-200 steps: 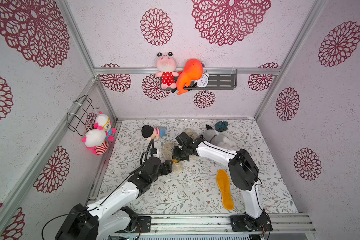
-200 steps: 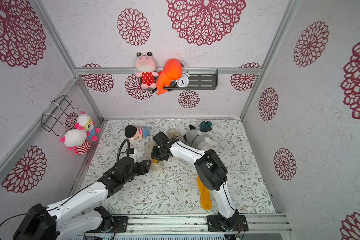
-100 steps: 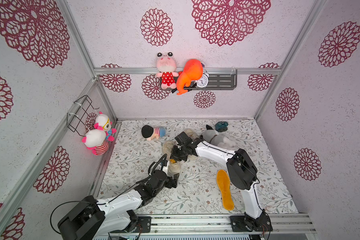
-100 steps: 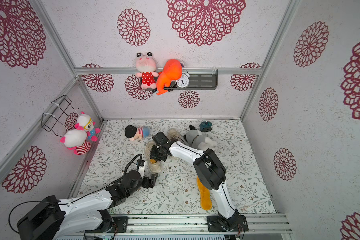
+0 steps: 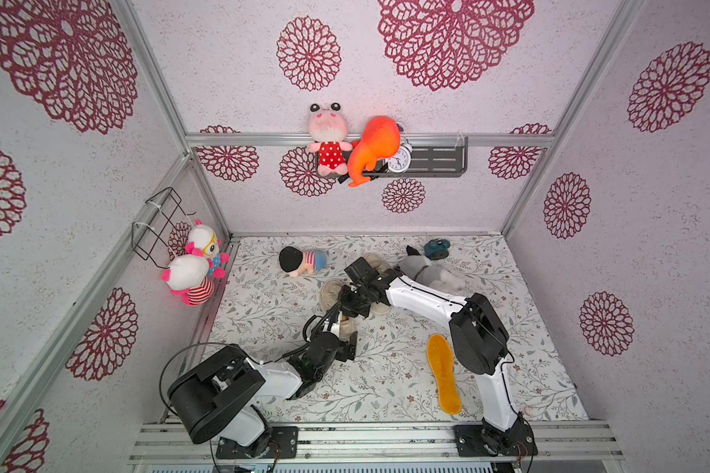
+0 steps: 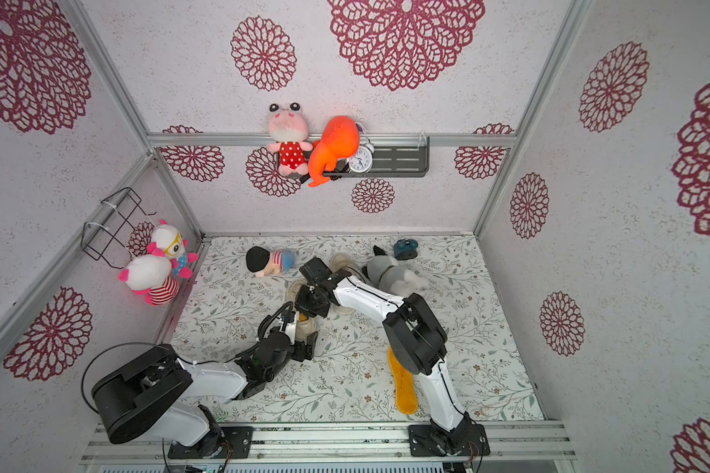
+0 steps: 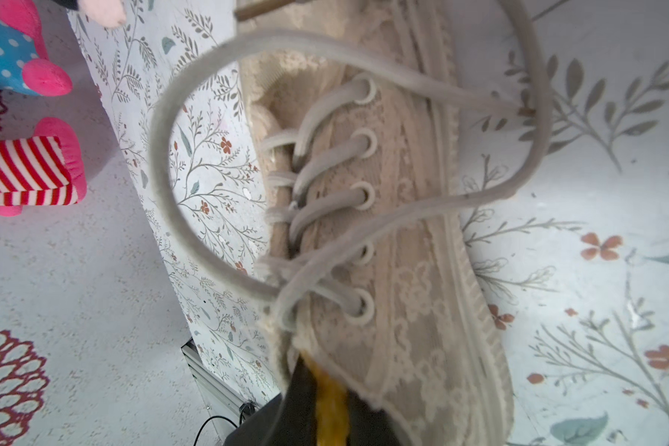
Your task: Remove the insole from the shoe
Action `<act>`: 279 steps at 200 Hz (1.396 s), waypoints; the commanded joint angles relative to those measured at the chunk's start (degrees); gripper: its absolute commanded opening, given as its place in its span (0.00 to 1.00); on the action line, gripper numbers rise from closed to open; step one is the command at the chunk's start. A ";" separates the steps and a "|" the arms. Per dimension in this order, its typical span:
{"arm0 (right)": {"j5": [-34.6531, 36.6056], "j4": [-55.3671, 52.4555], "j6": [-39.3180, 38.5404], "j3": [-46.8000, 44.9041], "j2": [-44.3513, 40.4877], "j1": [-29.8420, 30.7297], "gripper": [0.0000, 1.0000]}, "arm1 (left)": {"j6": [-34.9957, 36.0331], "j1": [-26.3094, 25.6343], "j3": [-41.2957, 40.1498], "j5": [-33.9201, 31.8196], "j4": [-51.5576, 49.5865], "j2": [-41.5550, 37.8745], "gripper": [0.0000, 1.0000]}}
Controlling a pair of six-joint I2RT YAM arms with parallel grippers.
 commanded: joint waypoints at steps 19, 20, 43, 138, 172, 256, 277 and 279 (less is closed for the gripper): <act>-4.93 -4.45 -0.70 4.78 -6.83 -0.85 0.00 | 1.56 0.05 0.44 -2.32 6.05 2.50 0.86; -4.89 -4.63 -0.80 4.95 -6.83 -0.86 0.00 | 1.54 0.05 0.43 -2.41 6.12 2.54 0.86; -5.02 -8.89 -3.22 6.97 -7.24 -1.11 0.00 | 1.46 0.31 -0.01 -4.39 5.71 2.21 0.81; -12.36 -32.57 -18.24 19.43 -6.02 -4.55 0.00 | -3.20 2.22 -0.24 -5.85 -1.80 0.39 0.61; -10.01 -33.81 -19.95 15.50 -5.39 -4.12 0.00 | -4.36 2.78 0.86 -3.27 -3.55 -0.22 0.57; -16.25 -26.65 -19.79 9.76 -1.03 -0.23 0.00 | -6.53 3.03 3.80 1.83 -8.06 -2.93 0.54; -20.19 -24.76 -19.77 9.73 -1.61 0.65 0.00 | -7.80 4.54 6.20 3.43 -8.58 -0.48 0.53; -20.40 -24.40 -19.59 9.48 -1.88 0.70 0.00 | -8.07 4.78 6.50 3.57 -8.63 -0.35 0.53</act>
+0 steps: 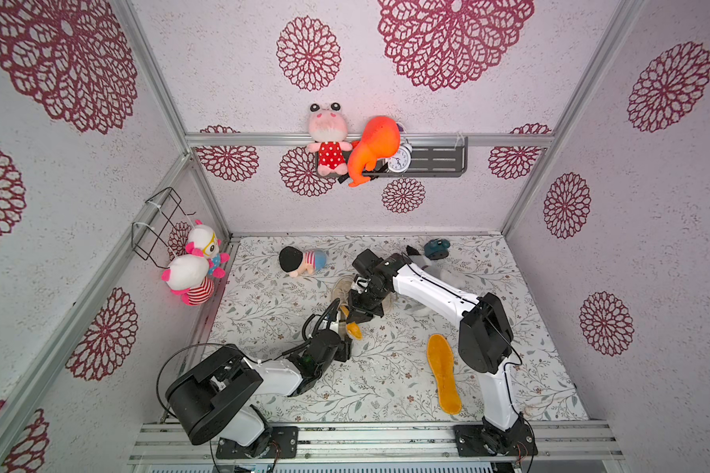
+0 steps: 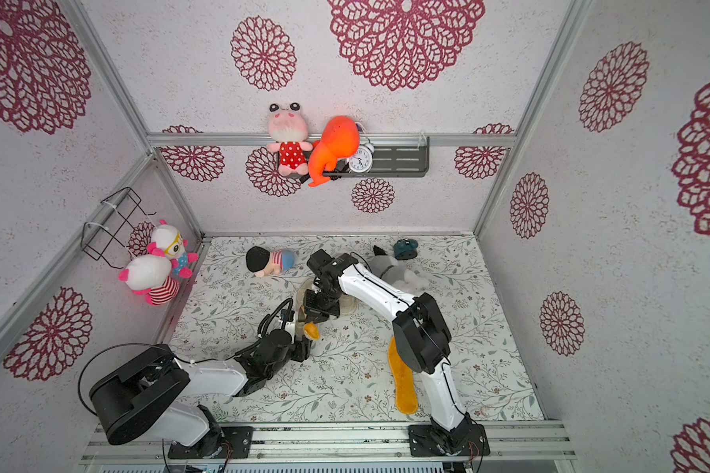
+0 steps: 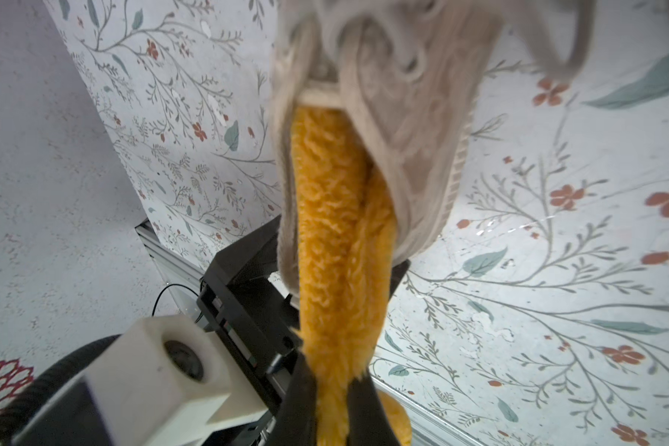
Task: Remove the insole from the shoe
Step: Remove the insole from the shoe, then move the shoe to the center of the board.
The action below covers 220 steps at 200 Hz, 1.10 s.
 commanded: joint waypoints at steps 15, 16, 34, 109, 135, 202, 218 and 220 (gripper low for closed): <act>-7.13 -0.15 -1.72 -0.36 -3.52 1.70 0.00 | -2.76 4.13 5.91 1.33 0.73 3.93 0.52; -6.93 -0.41 -1.83 -0.42 -3.62 1.71 0.00 | -2.80 4.23 6.07 1.47 0.73 4.05 0.52; -2.15 -5.17 -3.65 -1.27 -6.29 1.40 0.00 | -2.73 5.58 8.25 3.52 1.24 6.56 0.52; 20.59 -14.47 -6.37 -23.16 -30.15 1.41 0.00 | 1.01 5.98 17.02 8.20 1.35 16.28 0.51; 21.20 -10.78 -3.88 -36.04 -38.45 2.06 0.00 | 0.70 6.52 20.98 7.44 -1.56 18.24 0.52; 23.97 -0.86 3.42 -50.85 -44.62 2.78 0.00 | 1.91 6.87 27.06 5.60 -8.13 20.66 0.68; 24.57 1.37 5.04 -52.72 -42.69 2.90 0.00 | 2.16 6.81 26.02 6.17 -8.21 19.05 0.77; 24.55 1.66 5.32 -52.98 -42.39 2.94 0.00 | 2.16 6.77 25.73 6.22 -8.30 18.90 0.78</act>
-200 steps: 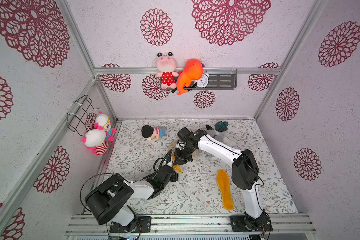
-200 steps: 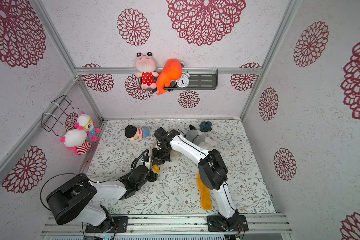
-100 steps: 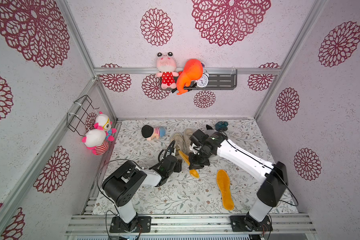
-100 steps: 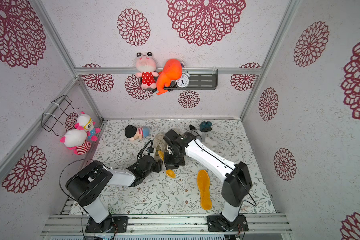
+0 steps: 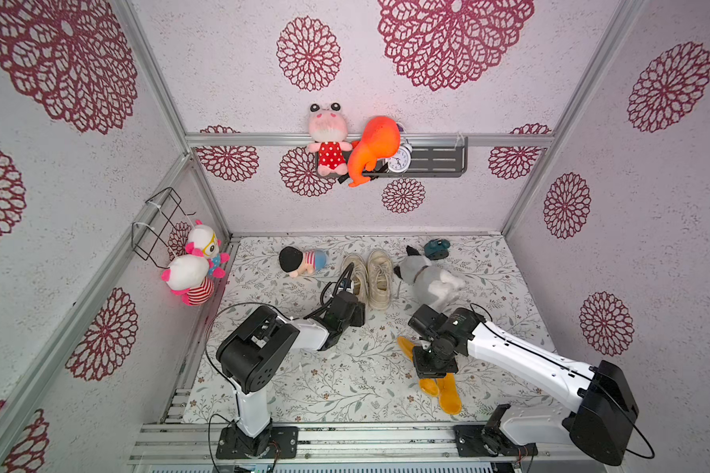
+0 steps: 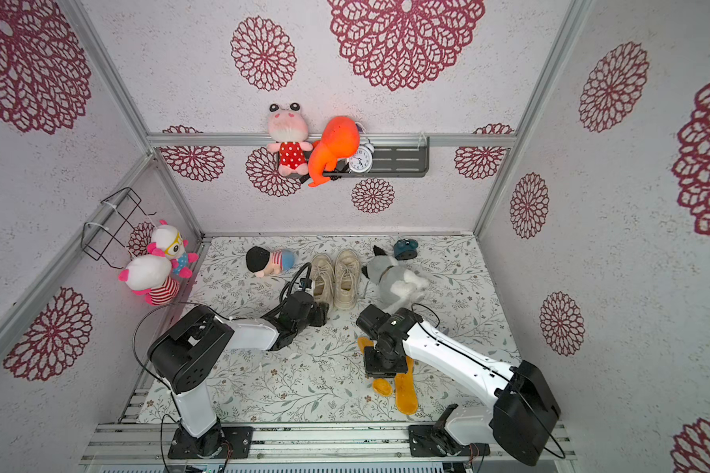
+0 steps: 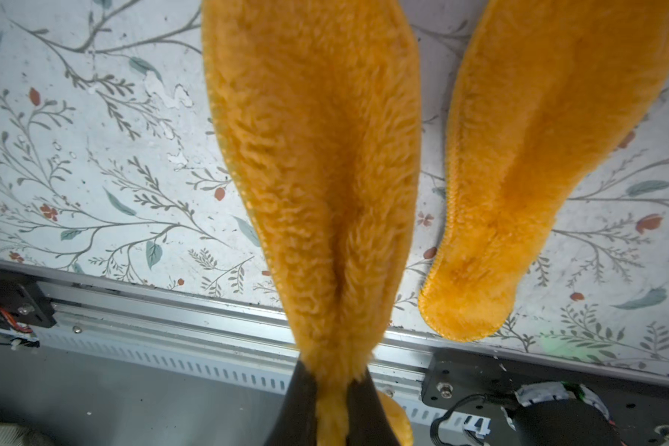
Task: Remove the insole from the shoe
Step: Move the shoe to the center of the board, then place the insole at the center of the board.
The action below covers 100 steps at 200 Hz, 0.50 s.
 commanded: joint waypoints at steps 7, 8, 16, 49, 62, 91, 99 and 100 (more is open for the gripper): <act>2.52 5.52 4.55 -2.57 2.22 0.61 0.00 | 1.18 0.14 -1.09 0.62 0.14 -2.72 0.82; 2.50 5.64 4.60 -2.64 2.40 0.65 0.00 | 1.19 0.10 -1.21 0.62 0.16 -3.03 0.83; 2.40 6.54 4.96 -3.36 3.46 0.89 0.00 | 1.15 0.06 -2.55 0.60 0.08 -4.98 0.87; -0.33 8.40 4.09 -5.32 7.58 1.99 0.22 | 0.52 -0.12 -7.36 -0.11 -4.24 -15.05 0.99; -2.50 8.67 2.40 -5.44 7.91 2.09 0.33 | 0.05 -0.12 -8.88 -0.78 -7.02 -19.48 0.98; -3.95 6.54 -1.77 -1.89 6.41 1.27 0.57 | -0.46 -0.10 -9.69 -3.65 -14.29 -28.42 0.98; -3.11 5.48 -3.08 -0.43 6.61 0.70 0.62 | -0.81 0.07 -9.43 -4.56 -15.81 -30.16 0.98; -2.96 5.36 -3.21 -0.29 6.62 0.61 0.63 | -0.90 0.15 -9.42 -4.60 -15.99 -30.37 0.98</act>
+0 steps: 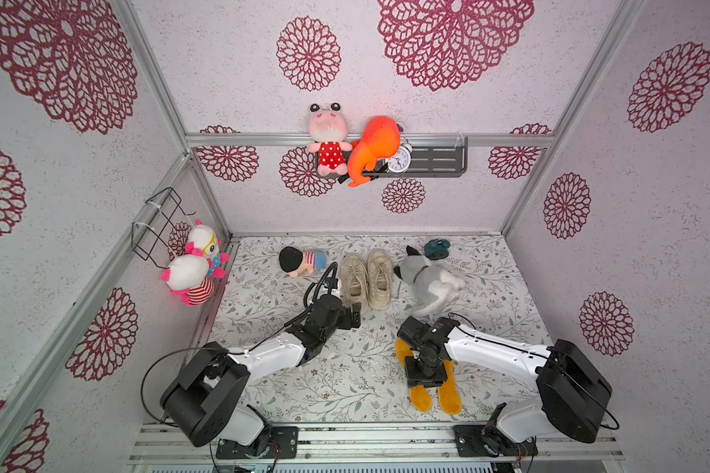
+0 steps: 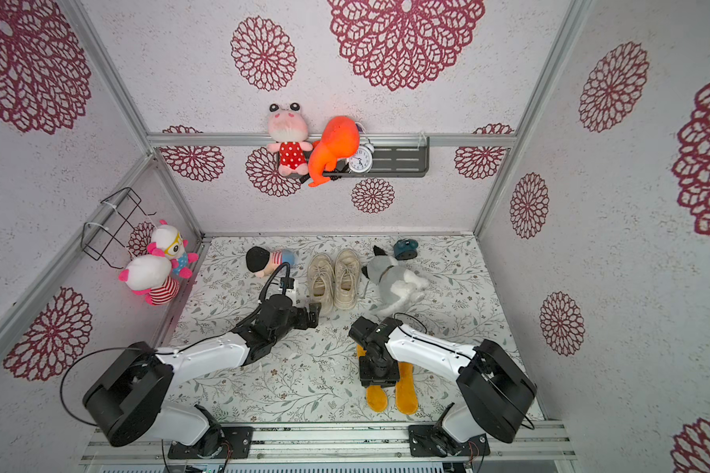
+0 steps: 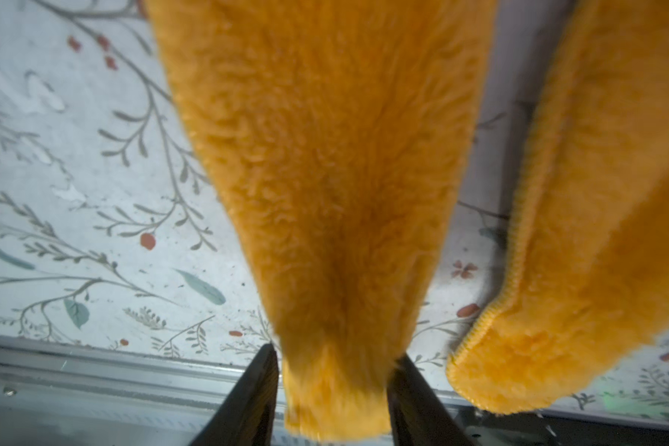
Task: Remove the insole from the shoe
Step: Place the insole at the center of the board.
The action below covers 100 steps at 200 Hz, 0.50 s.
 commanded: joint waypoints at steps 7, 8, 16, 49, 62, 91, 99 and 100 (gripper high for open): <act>0.73 -2.85 -5.03 5.22 -1.08 -1.80 0.65 | -1.22 0.44 0.18 -3.78 -7.78 -5.85 0.98; 0.96 -2.84 -5.12 5.28 -1.04 -1.91 0.66 | -1.33 0.48 0.22 -3.85 -7.91 -5.96 0.98; 2.17 -2.35 -5.65 5.68 -0.30 -2.96 0.67 | -2.12 0.91 0.59 -4.36 -8.60 -6.85 0.98; 9.49 1.53 -4.47 6.21 4.78 -4.78 0.64 | -5.39 3.15 2.91 -4.73 -9.45 -6.72 0.98; 10.78 3.15 -3.98 6.30 6.53 -4.87 0.63 | -6.74 3.98 3.78 -4.64 -9.51 -6.00 0.98; 12.68 3.92 -3.49 6.06 9.25 -4.74 0.61 | -8.59 4.97 5.25 -4.63 -9.54 -4.77 0.98; 12.46 4.93 -3.34 5.19 8.83 -4.81 0.58 | -8.75 5.16 5.43 -4.64 -9.46 -4.60 0.98; 12.40 5.10 -3.36 5.09 8.80 -4.82 0.58 | -8.74 5.17 5.43 -4.64 -9.50 -4.58 0.98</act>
